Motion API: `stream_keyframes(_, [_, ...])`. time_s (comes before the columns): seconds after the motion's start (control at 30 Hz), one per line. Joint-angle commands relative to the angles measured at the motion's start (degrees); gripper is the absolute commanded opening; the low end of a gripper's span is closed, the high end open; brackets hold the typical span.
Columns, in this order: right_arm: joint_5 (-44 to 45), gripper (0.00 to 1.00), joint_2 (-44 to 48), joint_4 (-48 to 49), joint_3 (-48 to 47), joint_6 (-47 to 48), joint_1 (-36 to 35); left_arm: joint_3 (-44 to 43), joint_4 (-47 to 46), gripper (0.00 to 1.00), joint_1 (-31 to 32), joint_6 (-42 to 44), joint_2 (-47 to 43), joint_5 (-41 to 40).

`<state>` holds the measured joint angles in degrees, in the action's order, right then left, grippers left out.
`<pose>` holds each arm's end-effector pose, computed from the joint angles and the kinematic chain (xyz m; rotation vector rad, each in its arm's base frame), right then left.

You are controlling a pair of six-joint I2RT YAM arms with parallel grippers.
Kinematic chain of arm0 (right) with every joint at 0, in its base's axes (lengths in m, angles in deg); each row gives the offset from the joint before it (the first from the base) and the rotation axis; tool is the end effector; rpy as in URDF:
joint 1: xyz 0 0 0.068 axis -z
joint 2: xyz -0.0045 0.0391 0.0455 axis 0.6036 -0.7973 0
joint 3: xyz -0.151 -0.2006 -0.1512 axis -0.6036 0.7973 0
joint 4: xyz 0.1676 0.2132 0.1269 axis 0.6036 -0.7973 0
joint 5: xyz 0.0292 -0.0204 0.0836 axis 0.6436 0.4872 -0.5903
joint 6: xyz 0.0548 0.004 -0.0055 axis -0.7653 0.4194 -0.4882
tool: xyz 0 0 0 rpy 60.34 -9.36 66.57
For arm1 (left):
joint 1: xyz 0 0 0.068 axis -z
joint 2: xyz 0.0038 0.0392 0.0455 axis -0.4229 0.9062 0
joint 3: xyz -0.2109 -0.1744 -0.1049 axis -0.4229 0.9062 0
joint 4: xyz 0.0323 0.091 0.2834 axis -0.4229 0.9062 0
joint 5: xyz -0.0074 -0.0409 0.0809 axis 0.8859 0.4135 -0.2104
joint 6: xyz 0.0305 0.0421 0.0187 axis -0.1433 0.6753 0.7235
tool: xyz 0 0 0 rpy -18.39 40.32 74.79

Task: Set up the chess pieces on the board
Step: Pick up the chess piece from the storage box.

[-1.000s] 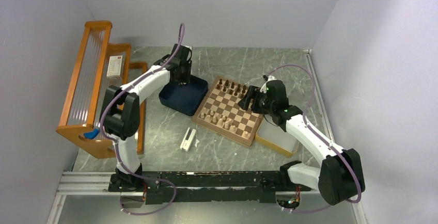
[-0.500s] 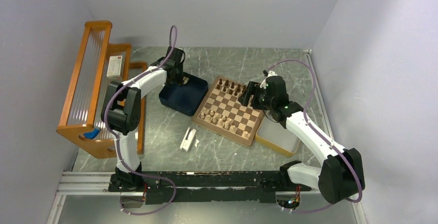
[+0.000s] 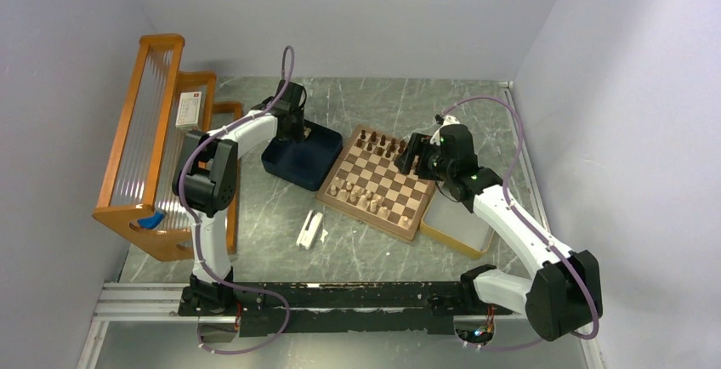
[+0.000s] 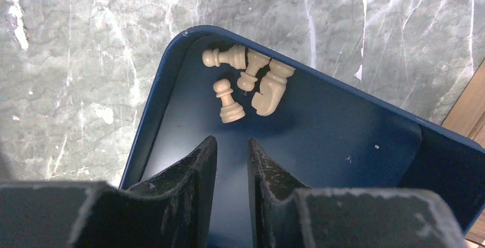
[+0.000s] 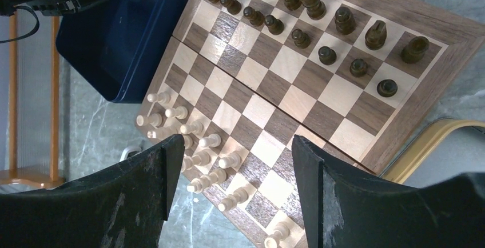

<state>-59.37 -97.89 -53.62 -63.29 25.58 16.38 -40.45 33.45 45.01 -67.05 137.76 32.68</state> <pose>0.2633 0.1044 0.2661 0.0681 2.2302 0.5998 0.4579 -0.1601 0.1773 0.0343 2.4765 -0.0531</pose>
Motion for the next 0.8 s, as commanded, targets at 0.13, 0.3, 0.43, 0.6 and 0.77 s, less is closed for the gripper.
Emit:
stream_keyframes(0.13, [2.3, 0.73, 3.2, -0.4, -0.3, 1.1, -0.3, -2.4, -1.7, 0.31, -0.5, 0.6, 1.9, 0.5])
stream_keyframes(0.3, [2.2, 0.73, 4.2, 1.0, 0.8, 0.6, -0.3, -2.8, -2.2, 0.31, -0.5, 0.9, 3.0, 0.7])
stream_keyframes(0.43, [2.4, 0.73, 4.7, 0.3, 0.1, 0.9, -0.3, -3.4, -1.6, 0.31, -0.5, 1.3, 3.8, 0.7])
stream_keyframes(0.6, [3.9, 0.73, 6.2, -0.7, 0.4, 1.3, -0.3, -3.7, -1.9, 0.31, -0.5, 0.8, 4.4, 2.6])
stream_keyframes(0.77, [4.4, 0.73, 8.6, -0.4, 2.5, 0.7, -0.3, -2.9, -2.4, 0.33, -0.5, 0.7, 4.5, 1.1])
